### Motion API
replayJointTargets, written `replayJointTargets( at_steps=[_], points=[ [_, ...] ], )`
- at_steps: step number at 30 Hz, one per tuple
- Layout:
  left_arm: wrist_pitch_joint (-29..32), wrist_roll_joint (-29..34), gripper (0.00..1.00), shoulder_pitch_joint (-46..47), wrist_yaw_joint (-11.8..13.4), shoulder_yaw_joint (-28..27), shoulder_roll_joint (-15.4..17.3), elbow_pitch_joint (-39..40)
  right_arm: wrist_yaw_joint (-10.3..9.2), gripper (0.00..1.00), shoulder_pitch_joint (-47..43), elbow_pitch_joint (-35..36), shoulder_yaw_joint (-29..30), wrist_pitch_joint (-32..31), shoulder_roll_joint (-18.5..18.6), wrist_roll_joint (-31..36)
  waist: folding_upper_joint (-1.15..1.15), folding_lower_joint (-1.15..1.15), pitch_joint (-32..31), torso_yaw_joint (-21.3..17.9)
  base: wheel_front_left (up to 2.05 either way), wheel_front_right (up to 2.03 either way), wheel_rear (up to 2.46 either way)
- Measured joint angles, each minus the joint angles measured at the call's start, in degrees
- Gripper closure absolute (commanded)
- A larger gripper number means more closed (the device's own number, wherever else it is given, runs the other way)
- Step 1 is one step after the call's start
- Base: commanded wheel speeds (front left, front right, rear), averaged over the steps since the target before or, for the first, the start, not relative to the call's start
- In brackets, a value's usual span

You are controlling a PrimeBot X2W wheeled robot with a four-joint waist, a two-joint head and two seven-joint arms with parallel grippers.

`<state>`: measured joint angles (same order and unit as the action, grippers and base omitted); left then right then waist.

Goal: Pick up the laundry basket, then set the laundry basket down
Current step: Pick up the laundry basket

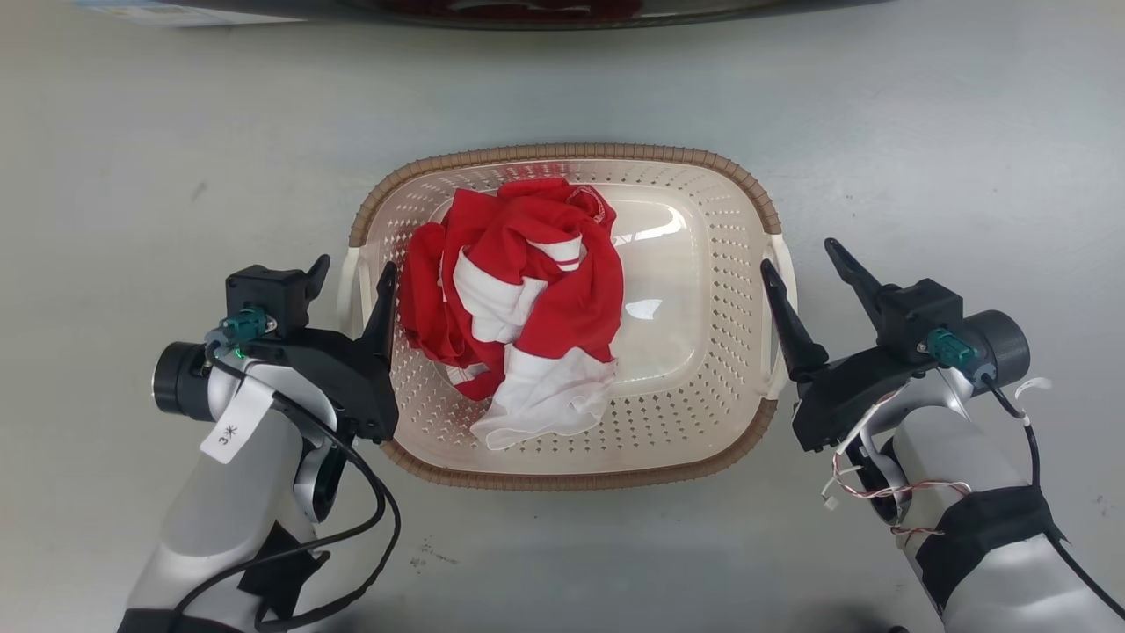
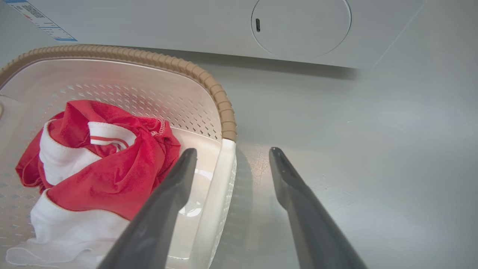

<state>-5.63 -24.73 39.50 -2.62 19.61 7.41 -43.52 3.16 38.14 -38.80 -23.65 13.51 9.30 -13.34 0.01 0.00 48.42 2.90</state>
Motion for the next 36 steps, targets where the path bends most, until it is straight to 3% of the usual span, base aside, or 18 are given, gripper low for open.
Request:
replayJointTargets(
  at_steps=[14, 15, 16, 17, 18, 36],
  points=[
    [0.99, -2.65, 0.00, 3.52, -2.63, -0.12, -1.65, -9.20, 2.38, 0.00, 3.23, -7.57, -2.30, -3.56, -2.02, -0.88, 0.00, 0.00, 2.01, 0.52, 0.00, 0.00, 0.00],
    [1.02, -2.89, 0.13, 3.80, -2.98, -0.12, -1.70, -9.71, 2.42, 0.00, 3.53, -8.02, -2.36, -3.78, -2.13, -0.93, 0.00, 0.00, 2.08, 0.55, 0.00, 0.00, 0.00],
    [1.10, -3.02, 0.54, 4.02, -3.01, -0.08, -1.75, -10.14, 2.54, 0.36, 3.84, -8.38, -2.40, -4.16, -2.25, -1.31, 0.00, 0.00, 2.13, 0.58, 0.00, 0.00, 0.00],
    [1.25, -3.01, 1.00, 4.19, -3.05, 0.10, -1.79, -10.56, 2.78, 0.83, 4.14, -8.79, -2.55, -4.44, -2.29, -1.37, 0.00, 0.00, 2.18, 0.61, 0.00, 0.00, 0.00],
    [1.27, -3.02, 1.00, 4.42, -3.48, 0.26, -1.89, -11.05, 2.89, 1.00, 4.42, -9.18, -2.60, -4.45, -2.31, -1.38, 0.00, 0.00, 2.23, 0.64, 0.00, 0.00, 0.00],
    [0.98, -4.49, 1.00, 7.40, -4.43, 1.08, -3.57, -17.20, 2.99, 1.00, 7.22, -14.29, -3.27, -5.36, -2.83, -4.53, -0.01, 0.00, 1.72, 0.94, 0.00, 0.00, 0.00]
  ],
)
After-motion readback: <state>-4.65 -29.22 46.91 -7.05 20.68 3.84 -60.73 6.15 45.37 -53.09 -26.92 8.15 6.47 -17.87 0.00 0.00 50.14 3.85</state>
